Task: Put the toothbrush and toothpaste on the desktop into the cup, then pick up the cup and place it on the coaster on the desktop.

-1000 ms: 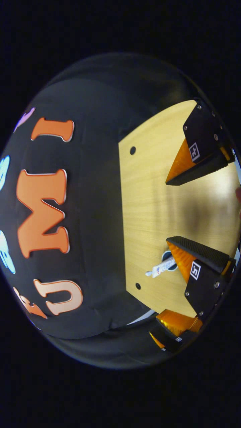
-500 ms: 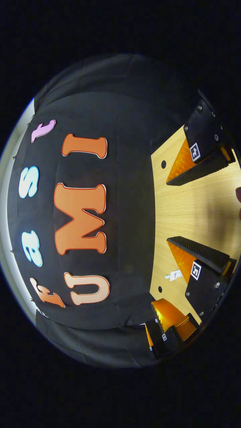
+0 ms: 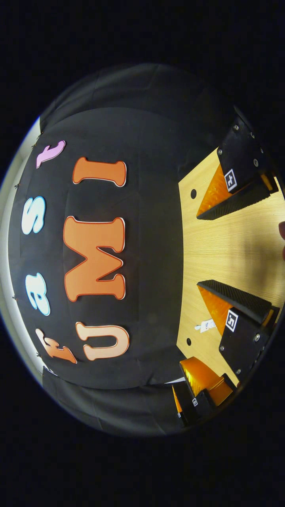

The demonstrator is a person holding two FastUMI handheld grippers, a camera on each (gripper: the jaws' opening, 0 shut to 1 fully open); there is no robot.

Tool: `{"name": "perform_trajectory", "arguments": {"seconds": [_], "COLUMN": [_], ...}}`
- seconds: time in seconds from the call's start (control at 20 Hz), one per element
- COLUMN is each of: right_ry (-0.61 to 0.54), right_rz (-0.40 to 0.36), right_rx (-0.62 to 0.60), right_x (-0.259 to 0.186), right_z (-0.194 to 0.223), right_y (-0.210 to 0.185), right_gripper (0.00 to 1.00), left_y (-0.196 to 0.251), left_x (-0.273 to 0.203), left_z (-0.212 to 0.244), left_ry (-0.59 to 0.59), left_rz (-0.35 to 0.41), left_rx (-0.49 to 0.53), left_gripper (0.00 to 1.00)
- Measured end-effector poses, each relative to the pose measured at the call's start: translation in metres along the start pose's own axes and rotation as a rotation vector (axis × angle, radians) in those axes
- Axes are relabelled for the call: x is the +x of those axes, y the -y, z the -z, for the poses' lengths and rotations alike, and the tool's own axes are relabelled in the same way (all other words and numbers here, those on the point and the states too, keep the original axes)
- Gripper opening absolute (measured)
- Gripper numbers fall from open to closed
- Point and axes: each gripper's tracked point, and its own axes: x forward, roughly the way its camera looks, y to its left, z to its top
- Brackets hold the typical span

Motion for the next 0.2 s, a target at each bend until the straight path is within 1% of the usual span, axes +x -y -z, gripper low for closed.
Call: {"name": "perform_trajectory", "arguments": {"seconds": [0.2], "right_ry": [0.004], "right_rz": [-0.003], "right_rx": [-0.003], "right_x": [-0.0017], "right_z": [-0.0027], "right_y": [-0.0018], "right_gripper": [0.92], "left_y": [0.0003], "left_x": [-0.0015], "left_z": [-0.001], "left_ry": [-0.008], "left_rz": [-0.006], "left_rx": [-0.001], "left_gripper": [0.95]}}
